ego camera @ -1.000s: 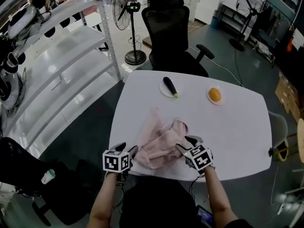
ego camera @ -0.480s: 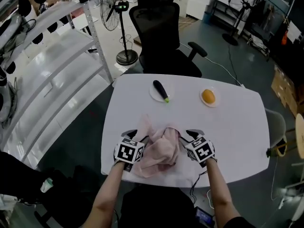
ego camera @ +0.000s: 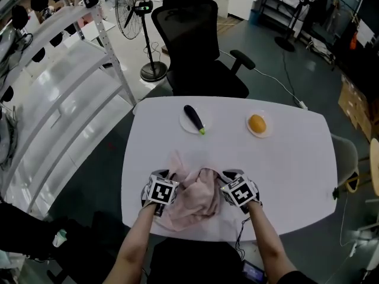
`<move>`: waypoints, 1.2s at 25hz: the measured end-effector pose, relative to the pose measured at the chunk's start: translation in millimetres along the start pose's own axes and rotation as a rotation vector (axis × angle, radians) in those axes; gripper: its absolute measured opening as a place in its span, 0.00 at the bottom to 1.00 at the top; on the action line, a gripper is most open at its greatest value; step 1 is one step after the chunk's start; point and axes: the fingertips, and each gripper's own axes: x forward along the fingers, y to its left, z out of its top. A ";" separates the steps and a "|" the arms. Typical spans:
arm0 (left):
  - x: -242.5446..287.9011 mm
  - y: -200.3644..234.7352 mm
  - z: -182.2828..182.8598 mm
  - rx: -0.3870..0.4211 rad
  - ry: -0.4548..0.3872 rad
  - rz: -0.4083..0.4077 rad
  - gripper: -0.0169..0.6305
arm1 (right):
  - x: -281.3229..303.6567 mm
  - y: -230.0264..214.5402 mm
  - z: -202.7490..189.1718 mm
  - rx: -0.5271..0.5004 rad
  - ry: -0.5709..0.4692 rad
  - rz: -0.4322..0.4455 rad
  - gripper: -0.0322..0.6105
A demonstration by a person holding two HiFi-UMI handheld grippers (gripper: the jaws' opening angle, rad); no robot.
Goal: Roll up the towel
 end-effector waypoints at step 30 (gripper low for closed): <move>-238.7 62.2 63.0 -0.028 -0.533 0.136 0.08 | -241.8 -75.6 9.9 -0.111 -0.121 -0.514 0.08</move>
